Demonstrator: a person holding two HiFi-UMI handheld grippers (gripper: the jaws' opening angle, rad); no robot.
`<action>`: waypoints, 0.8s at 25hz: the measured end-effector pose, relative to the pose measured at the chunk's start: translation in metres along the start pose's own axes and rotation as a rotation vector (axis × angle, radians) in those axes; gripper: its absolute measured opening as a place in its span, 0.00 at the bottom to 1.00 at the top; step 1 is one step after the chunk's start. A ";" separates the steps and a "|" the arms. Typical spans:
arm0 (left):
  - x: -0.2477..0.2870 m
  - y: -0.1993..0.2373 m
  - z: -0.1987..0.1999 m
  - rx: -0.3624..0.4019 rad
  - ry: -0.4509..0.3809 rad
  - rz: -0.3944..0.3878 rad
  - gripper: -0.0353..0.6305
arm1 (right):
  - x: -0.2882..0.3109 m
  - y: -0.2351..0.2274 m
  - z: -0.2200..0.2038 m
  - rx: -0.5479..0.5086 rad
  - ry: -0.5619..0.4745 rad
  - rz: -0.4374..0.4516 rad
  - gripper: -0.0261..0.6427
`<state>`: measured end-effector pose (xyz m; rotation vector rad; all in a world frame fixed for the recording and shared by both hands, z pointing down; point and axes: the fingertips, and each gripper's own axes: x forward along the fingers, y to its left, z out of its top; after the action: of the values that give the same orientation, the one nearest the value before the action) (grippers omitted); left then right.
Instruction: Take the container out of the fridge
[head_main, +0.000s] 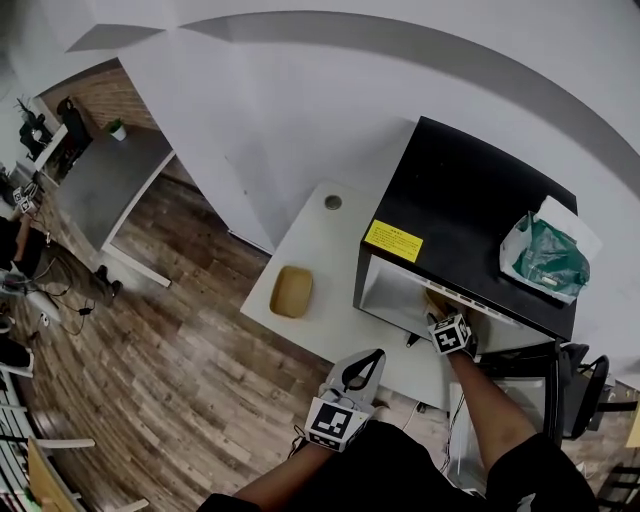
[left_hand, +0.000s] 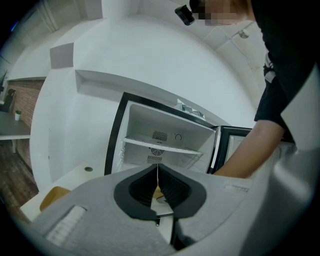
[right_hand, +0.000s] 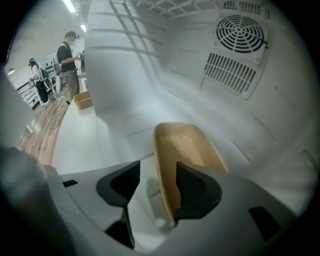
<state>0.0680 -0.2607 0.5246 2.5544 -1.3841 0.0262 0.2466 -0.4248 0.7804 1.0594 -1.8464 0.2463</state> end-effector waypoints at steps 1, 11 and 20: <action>-0.002 0.002 -0.001 0.001 0.003 0.008 0.08 | 0.002 0.000 -0.001 -0.012 0.002 0.001 0.37; -0.025 0.007 -0.008 0.019 0.009 0.077 0.08 | 0.009 -0.001 -0.004 -0.127 0.057 -0.007 0.30; -0.046 0.009 -0.009 0.030 0.017 0.108 0.08 | 0.001 -0.001 -0.005 -0.196 0.056 -0.026 0.07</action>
<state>0.0359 -0.2255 0.5298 2.4943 -1.5249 0.0880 0.2503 -0.4232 0.7835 0.9306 -1.7657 0.0763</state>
